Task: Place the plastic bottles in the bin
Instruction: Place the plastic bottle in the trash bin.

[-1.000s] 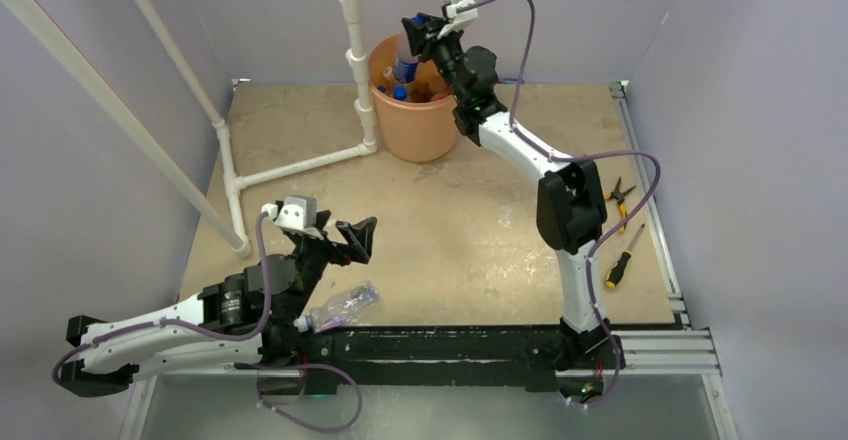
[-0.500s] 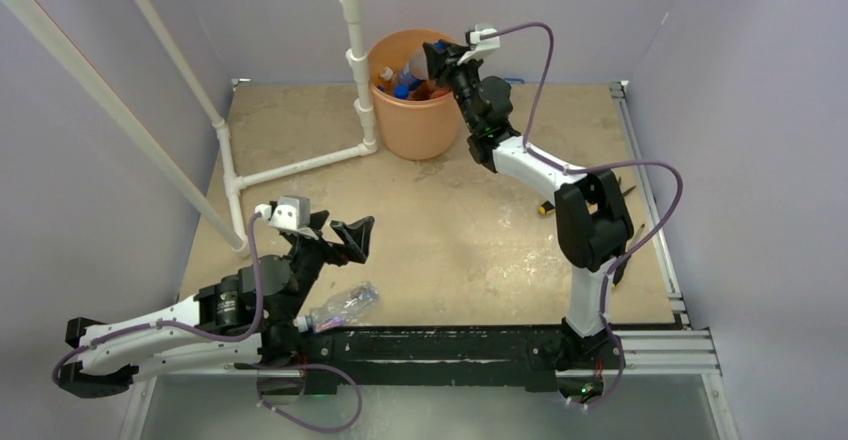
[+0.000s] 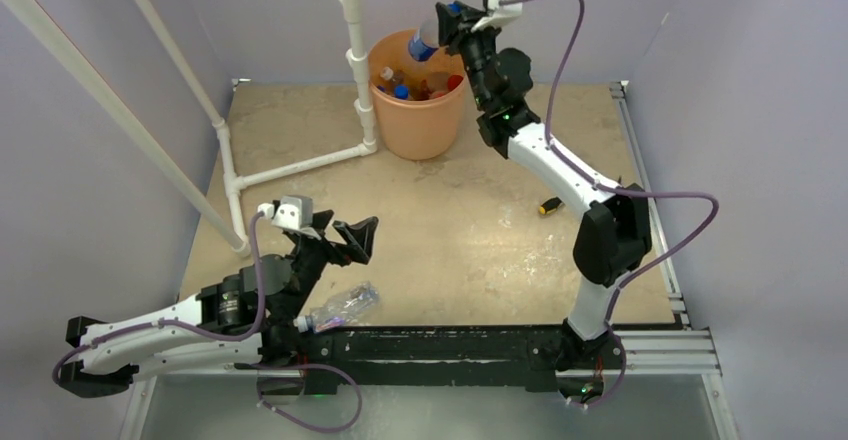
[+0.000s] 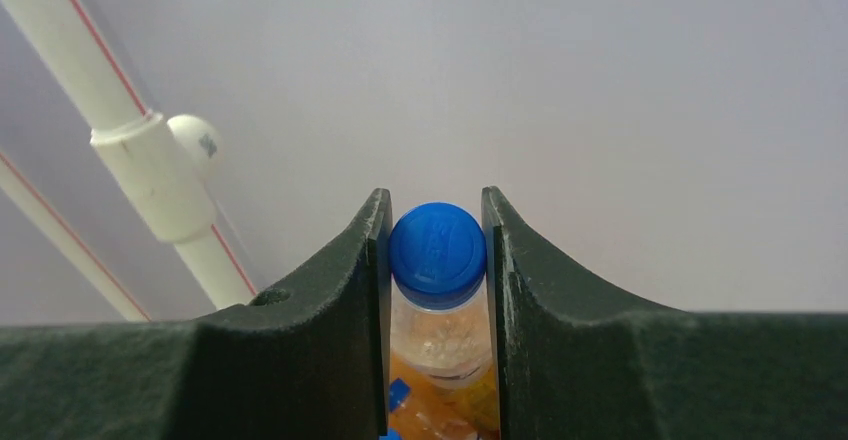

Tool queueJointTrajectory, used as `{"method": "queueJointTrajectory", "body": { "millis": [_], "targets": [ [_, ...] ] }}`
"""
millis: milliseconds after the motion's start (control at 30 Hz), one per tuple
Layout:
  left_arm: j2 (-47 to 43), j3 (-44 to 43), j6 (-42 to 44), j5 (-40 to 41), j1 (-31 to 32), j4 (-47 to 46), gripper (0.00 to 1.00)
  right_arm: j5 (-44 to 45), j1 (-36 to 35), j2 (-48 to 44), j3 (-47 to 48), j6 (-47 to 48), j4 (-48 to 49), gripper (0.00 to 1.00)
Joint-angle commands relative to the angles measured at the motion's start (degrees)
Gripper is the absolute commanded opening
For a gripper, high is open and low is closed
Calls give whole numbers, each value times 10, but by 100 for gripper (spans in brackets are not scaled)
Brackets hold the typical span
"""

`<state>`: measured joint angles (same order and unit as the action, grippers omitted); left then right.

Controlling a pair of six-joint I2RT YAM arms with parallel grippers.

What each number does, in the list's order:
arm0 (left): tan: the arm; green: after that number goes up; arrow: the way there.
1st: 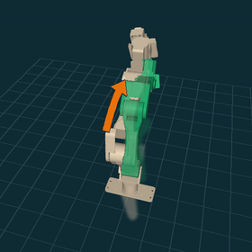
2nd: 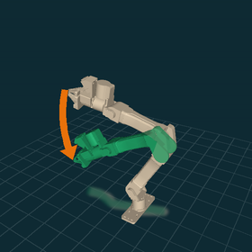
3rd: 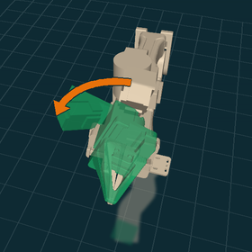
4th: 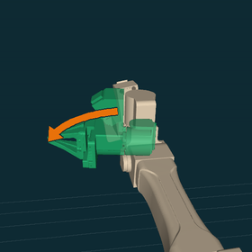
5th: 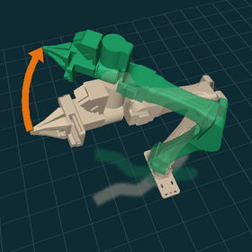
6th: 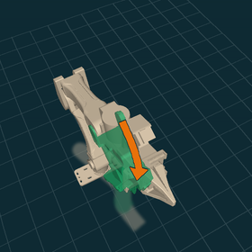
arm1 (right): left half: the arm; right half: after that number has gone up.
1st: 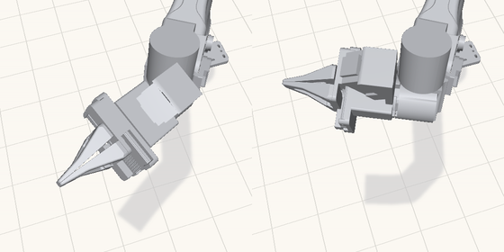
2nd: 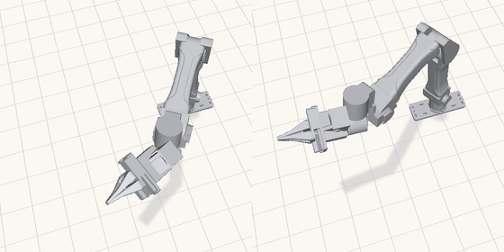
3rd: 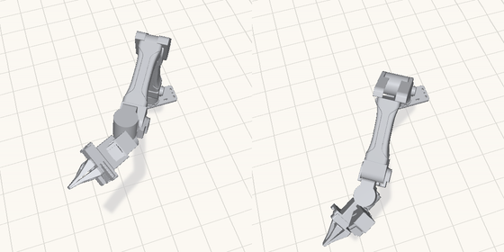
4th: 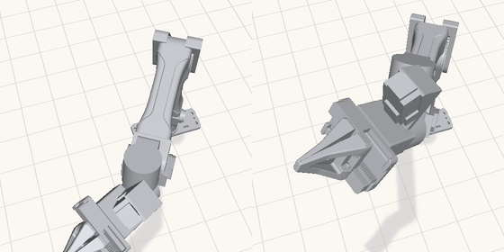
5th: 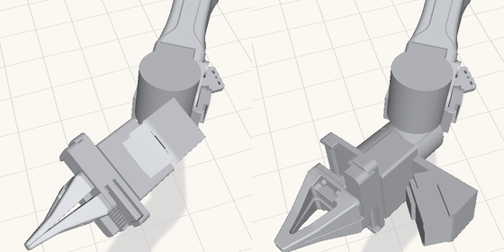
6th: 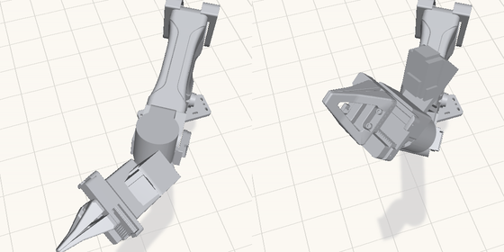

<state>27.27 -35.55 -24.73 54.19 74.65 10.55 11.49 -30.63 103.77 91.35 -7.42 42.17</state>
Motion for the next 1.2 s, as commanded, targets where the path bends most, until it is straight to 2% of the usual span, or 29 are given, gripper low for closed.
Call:
{"method": "queueJointTrajectory", "body": {
  "millis": [0,100,167,367,467,767,800,867,967,1067,1167],
  "targets": [
    [14,-8,5,-17,1,-34,97,25,-2,25,123,26,-201,0],
    [28,-16,5,-27,1,-33,97,44,-3,78,234,34,-344,0],
    [36,-21,4,-31,1,-31,97,73,-5,97,269,47,-387,0],
    [53,-22,4,-40,1,-43,97,138,-10,101,263,71,-404,0],
    [58,-24,6,-43,1,-44,97,140,-10,101,246,71,-405,0],
    [53,-16,-12,-51,1,-40,97,61,-9,65,99,12,-340,0],
    [52,-15,-13,-52,1,-39,97,52,-9,66,95,5,-341,8],
    [48,-15,-17,-53,1,-34,97,39,-9,63,87,-7,-340,34],
    [39,-15,-23,-53,1,-25,97,31,-9,50,83,-21,-335,65],
    [30,-14,-29,-54,1,-19,97,31,-9,27,85,-28,-331,83],
    [21,-14,-33,-53,1,-14,97,39,-9,0,81,-35,-326,90]
  ]
}}
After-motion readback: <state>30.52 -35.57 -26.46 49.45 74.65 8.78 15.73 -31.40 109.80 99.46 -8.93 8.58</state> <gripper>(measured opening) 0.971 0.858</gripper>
